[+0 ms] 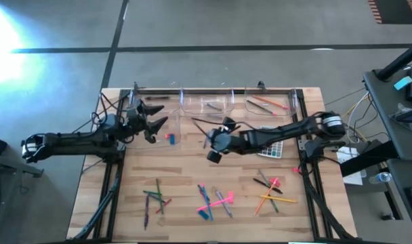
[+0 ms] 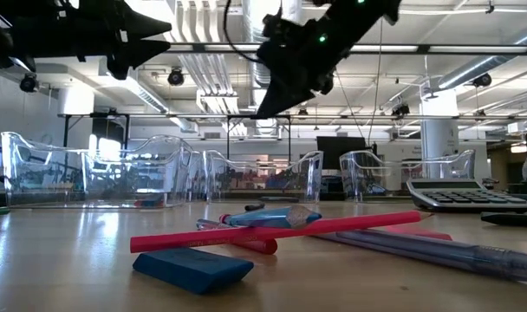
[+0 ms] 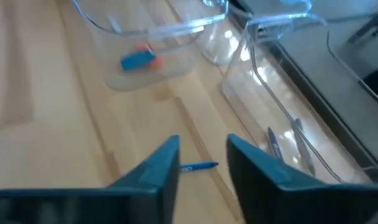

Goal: Sort crayons/erasers/pens/pencils in bins
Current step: Put the blue crayon into the top center transparent bin

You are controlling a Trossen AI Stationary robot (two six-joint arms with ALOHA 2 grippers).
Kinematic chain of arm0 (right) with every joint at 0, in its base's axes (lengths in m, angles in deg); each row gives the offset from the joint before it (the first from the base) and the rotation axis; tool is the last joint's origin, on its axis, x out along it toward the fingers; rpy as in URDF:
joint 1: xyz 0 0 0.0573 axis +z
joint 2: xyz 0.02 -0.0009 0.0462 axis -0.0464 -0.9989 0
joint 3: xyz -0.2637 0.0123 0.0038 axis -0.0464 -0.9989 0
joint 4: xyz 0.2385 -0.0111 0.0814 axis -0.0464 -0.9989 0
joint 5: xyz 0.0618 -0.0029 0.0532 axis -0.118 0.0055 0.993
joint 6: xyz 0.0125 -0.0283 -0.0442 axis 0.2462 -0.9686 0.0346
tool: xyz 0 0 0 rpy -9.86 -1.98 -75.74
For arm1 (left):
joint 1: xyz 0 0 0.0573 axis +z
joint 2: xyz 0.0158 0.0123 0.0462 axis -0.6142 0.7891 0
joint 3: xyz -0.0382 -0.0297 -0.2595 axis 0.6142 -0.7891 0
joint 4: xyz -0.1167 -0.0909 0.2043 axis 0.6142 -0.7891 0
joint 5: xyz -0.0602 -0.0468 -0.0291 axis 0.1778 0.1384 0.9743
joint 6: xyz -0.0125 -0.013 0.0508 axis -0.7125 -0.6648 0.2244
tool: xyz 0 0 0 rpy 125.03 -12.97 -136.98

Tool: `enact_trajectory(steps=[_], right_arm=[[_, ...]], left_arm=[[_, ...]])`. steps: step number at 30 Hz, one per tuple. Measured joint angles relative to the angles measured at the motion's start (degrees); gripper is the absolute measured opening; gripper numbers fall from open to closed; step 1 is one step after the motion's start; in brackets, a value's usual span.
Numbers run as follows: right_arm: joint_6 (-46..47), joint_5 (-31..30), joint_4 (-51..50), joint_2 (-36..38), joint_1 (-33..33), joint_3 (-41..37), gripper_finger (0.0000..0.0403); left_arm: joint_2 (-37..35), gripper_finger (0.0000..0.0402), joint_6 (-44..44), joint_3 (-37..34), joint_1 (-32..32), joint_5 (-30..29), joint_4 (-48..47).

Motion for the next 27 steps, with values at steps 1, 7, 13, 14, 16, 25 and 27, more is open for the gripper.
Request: enact_trajectory(steps=[1, 7, 13, 14, 16, 25, 27], right_arm=[[-0.01, -0.02, -2.08, -1.33, -0.22, 1.81, 0.0155], [3.37, 0.01, -9.62, -7.94, -1.76, 11.17, 0.0255], [8.35, 2.59, -11.88, -11.1, -4.38, 13.81, 0.0307], [9.68, 3.24, -11.67, -11.28, -4.63, 13.86, 0.0311], [13.07, 3.52, -11.6, -11.33, -5.15, 13.45, 0.0315], [25.96, 2.82, -9.19, -11.3, -8.77, 8.97, 0.0306], [27.73, 2.96, -6.9, -11.3, -9.29, 7.18, 0.0302]], left_arm=[[0.11, 0.0244, -0.06, 0.0, 0.0, 0.0, -0.02], [0.12, 0.0245, -1.44, 0.07, 0.0, 0.0, -0.09], [0.13, 0.0245, -1.46, 0.07, 0.0, 0.12, -0.3], [0.13, 0.0245, -1.46, 0.07, 0.0, 0.17, -0.33], [0.11, 0.0245, -1.46, 0.07, 0.0, 0.17, -0.33], [0.05, 0.0245, -1.52, 0.07, 0.0, 0.35, -0.2], [0.05, 0.0245, -1.56, 0.07, -0.01, 0.35, -0.18]])
